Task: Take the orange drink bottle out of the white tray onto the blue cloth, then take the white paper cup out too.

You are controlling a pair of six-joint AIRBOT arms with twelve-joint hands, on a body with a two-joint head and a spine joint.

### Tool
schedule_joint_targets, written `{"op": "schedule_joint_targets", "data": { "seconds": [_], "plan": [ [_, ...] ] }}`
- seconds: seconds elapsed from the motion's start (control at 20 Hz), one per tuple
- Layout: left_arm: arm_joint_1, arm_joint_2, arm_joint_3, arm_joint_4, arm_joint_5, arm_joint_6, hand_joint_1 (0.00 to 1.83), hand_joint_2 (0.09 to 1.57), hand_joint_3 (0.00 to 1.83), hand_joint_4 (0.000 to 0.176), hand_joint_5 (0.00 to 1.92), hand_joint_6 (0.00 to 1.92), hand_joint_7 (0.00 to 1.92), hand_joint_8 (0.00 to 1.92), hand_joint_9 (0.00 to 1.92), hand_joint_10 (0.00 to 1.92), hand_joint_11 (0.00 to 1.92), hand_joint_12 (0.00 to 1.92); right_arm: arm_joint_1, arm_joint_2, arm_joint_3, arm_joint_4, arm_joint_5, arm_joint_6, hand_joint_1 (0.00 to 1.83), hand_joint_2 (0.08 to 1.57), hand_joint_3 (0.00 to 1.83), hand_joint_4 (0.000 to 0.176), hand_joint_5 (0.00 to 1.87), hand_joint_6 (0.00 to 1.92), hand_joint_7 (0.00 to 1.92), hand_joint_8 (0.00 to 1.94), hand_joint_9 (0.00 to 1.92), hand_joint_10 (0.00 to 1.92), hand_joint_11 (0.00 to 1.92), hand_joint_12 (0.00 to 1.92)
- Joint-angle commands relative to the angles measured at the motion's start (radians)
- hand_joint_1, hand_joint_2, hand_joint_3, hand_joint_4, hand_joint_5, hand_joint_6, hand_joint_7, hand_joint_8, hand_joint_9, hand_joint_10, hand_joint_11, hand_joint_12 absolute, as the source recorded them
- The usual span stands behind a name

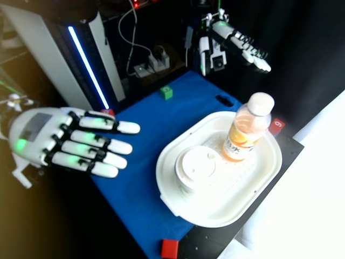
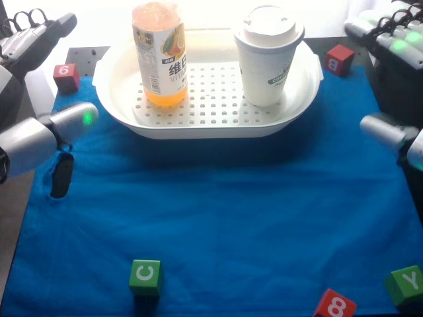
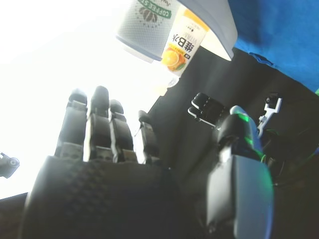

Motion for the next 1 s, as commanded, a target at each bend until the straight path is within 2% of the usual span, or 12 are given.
{"op": "schedule_joint_targets", "data": {
  "seconds": [0.0, 0.05, 0.15, 0.2, 0.35, 0.45, 0.55, 0.6, 0.65, 0.75, 0.85, 0.95],
  "plan": [
    [-0.006, -0.008, 0.016, -0.002, -0.120, -0.018, 0.50, 1.33, 0.00, 0.023, 0.08, 0.00, 0.07, 0.00, 0.04, 0.01, 0.00, 0.62, 0.009, 0.002, 0.001, -0.006, 0.130, 0.002, 0.42, 1.38, 0.03, 0.000, 0.00, 0.00, 0.00, 0.00, 0.00, 0.00, 0.00, 0.00],
    [-0.007, -0.020, 0.036, -0.021, -0.120, -0.046, 0.50, 1.31, 0.00, 0.034, 0.02, 0.00, 0.02, 0.00, 0.02, 0.00, 0.00, 0.56, 0.009, 0.002, 0.001, -0.006, 0.130, 0.002, 0.47, 1.39, 0.02, 0.000, 0.00, 0.00, 0.00, 0.00, 0.00, 0.00, 0.00, 0.00],
    [-0.012, -0.063, 0.113, -0.058, -0.098, -0.163, 0.57, 1.28, 0.00, 0.054, 0.00, 0.00, 0.02, 0.01, 0.06, 0.01, 0.00, 0.64, 0.009, 0.002, 0.004, -0.006, 0.130, 0.002, 0.53, 1.39, 0.01, 0.000, 0.00, 0.00, 0.00, 0.00, 0.00, 0.00, 0.00, 0.00],
    [-0.039, -0.078, 0.144, -0.069, -0.061, -0.176, 0.58, 1.25, 0.00, 0.095, 0.00, 0.00, 0.04, 0.01, 0.11, 0.03, 0.00, 0.87, 0.009, 0.002, 0.005, -0.006, 0.130, 0.002, 0.53, 1.39, 0.01, 0.000, 0.00, 0.00, 0.00, 0.00, 0.00, 0.00, 0.00, 0.00],
    [-0.147, -0.132, 0.235, -0.076, 0.076, -0.167, 0.56, 1.18, 0.00, 0.134, 0.00, 0.00, 0.00, 0.00, 0.07, 0.00, 0.00, 0.87, 0.009, 0.002, 0.008, -0.006, 0.130, 0.007, 0.51, 1.39, 0.01, 0.000, 0.00, 0.00, 0.00, 0.00, 0.00, 0.00, 0.00, 0.00],
    [-0.212, -0.176, 0.306, -0.086, 0.170, -0.170, 0.62, 1.12, 0.00, 0.138, 0.00, 0.00, 0.00, 0.00, 0.04, 0.00, 0.00, 0.89, 0.009, 0.002, 0.011, -0.006, 0.130, 0.010, 0.51, 1.39, 0.01, 0.000, 0.00, 0.00, 0.00, 0.00, 0.00, 0.00, 0.00, 0.00],
    [-0.264, -0.211, 0.361, -0.087, 0.252, -0.175, 0.65, 1.05, 0.00, 0.132, 0.00, 0.00, 0.00, 0.00, 0.00, 0.00, 0.00, 0.74, 0.009, 0.001, 0.012, -0.006, 0.130, 0.011, 0.48, 1.39, 0.01, 0.000, 0.00, 0.00, 0.00, 0.00, 0.00, 0.00, 0.00, 0.00],
    [-0.295, -0.234, 0.393, -0.084, 0.305, -0.176, 0.66, 1.05, 0.00, 0.149, 0.00, 0.00, 0.00, 0.00, 0.00, 0.00, 0.00, 0.46, 0.009, -0.002, 0.013, -0.006, 0.130, 0.012, 0.46, 1.39, 0.01, 0.000, 0.00, 0.00, 0.00, 0.00, 0.00, 0.00, 0.00, 0.00],
    [-0.314, -0.250, 0.416, -0.081, 0.342, -0.178, 0.59, 0.99, 0.00, 0.163, 0.00, 0.00, 0.00, 0.00, 0.00, 0.00, 0.00, 0.33, 0.009, -0.004, 0.013, -0.006, 0.130, 0.012, 0.45, 1.39, 0.00, 0.000, 0.00, 0.00, 0.00, 0.00, 0.00, 0.00, 0.00, 0.00],
    [-0.363, -0.297, 0.476, -0.062, 0.424, -0.201, 0.58, 0.92, 0.00, 0.175, 0.00, 0.00, 0.00, 0.00, 0.00, 0.00, 0.00, 0.03, 0.009, -0.007, 0.013, -0.006, 0.130, 0.013, 0.52, 1.39, 0.00, 0.000, 0.00, 0.00, 0.00, 0.00, 0.00, 0.00, 0.00, 0.00],
    [-0.407, -0.354, 0.534, -0.034, 0.492, -0.227, 0.72, 0.88, 0.00, 0.176, 0.00, 0.00, 0.00, 0.00, 0.00, 0.00, 0.00, 0.00, 0.008, -0.008, 0.013, -0.006, 0.130, 0.017, 0.60, 1.38, 0.00, 0.000, 0.00, 0.00, 0.00, 0.00, 0.00, 0.00, 0.00, 0.00],
    [-0.429, -0.400, 0.585, 0.005, 0.536, -0.285, 0.71, 0.83, 0.00, 0.176, 0.00, 0.00, 0.00, 0.00, 0.00, 0.00, 0.00, 0.00, 0.008, -0.012, 0.014, -0.006, 0.130, 0.025, 0.60, 1.36, 0.00, 0.000, 0.00, 0.00, 0.00, 0.00, 0.00, 0.00, 0.00, 0.00]
  ]
}}
